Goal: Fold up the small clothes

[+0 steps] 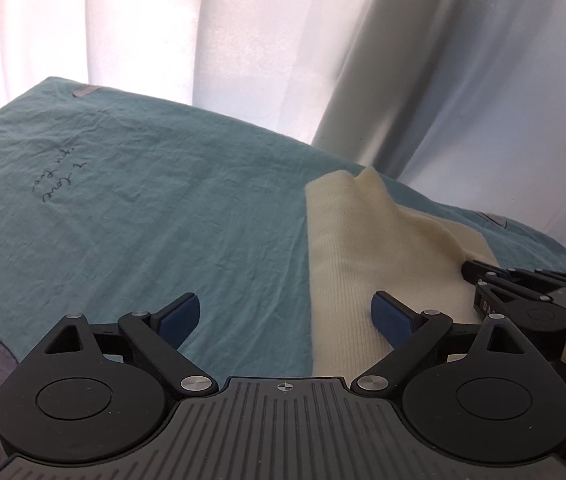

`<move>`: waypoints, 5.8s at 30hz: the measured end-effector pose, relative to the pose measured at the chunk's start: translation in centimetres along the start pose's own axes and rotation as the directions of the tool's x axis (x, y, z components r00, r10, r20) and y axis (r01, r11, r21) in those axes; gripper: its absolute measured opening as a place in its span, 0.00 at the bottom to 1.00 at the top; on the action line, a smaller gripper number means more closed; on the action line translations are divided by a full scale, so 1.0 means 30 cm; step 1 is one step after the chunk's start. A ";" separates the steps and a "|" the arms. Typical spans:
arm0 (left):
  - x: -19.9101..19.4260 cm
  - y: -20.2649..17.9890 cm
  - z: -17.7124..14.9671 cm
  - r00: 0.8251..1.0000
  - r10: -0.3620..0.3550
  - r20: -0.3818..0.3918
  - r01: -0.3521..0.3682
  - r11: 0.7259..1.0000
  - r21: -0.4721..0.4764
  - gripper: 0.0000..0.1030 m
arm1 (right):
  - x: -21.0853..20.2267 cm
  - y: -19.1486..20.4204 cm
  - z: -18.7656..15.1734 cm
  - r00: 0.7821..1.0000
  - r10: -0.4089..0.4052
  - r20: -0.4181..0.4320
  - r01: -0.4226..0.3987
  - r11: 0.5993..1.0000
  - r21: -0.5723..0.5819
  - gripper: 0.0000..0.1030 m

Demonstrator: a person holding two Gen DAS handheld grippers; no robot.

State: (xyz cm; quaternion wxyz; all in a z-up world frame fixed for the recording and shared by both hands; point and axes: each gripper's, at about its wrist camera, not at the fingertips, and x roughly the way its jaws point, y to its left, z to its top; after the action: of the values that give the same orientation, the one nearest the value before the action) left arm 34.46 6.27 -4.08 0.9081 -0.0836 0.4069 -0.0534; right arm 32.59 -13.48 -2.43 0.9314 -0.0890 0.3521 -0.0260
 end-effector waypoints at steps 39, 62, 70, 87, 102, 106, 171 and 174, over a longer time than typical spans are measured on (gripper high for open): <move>-0.347 -0.014 -0.376 0.970 -0.026 -0.241 0.080 0.973 0.218 0.99 | -0.660 0.027 -0.469 0.918 0.308 -0.248 -0.267 0.946 0.186 0.87; -0.333 0.022 -0.296 0.975 -0.087 -0.204 0.118 0.982 0.147 0.99 | -0.657 -0.083 -0.437 0.950 0.245 -0.191 -0.191 0.946 0.262 0.93; -0.330 0.033 -0.222 0.982 -0.076 -0.175 0.098 0.989 0.115 0.99 | -0.583 -0.135 -0.371 0.951 0.238 -0.199 -0.166 0.932 0.321 0.93; -0.346 -0.005 -0.247 0.979 0.041 -0.199 -0.005 0.984 0.179 1.00 | -0.624 -0.016 -0.322 0.972 0.077 -0.222 -0.046 0.989 0.142 0.96; -0.369 -0.038 -0.232 0.980 0.051 -0.191 -0.006 0.974 0.228 1.00 | -0.645 -0.031 -0.318 0.946 0.102 -0.308 -0.029 0.972 0.233 0.96; -0.365 -0.055 -0.238 0.978 0.075 -0.193 -0.024 0.967 0.252 1.00 | -0.649 -0.042 -0.316 0.946 0.084 -0.313 -0.008 0.971 0.237 0.96; -0.355 -0.069 -0.247 0.973 0.072 -0.219 -0.013 0.965 0.260 1.00 | -0.655 -0.047 -0.297 0.950 0.071 -0.303 -0.001 0.975 0.224 0.96; -0.355 -0.069 -0.246 0.973 0.075 -0.219 -0.016 0.965 0.260 1.00 | -0.656 -0.045 -0.296 0.950 0.069 -0.303 0.001 0.974 0.225 0.96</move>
State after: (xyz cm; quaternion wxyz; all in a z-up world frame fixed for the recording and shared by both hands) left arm 21.83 5.21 -0.72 0.8596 0.0505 0.4997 -0.0939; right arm 11.97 -13.94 4.10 0.8691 0.0268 0.4898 -0.0628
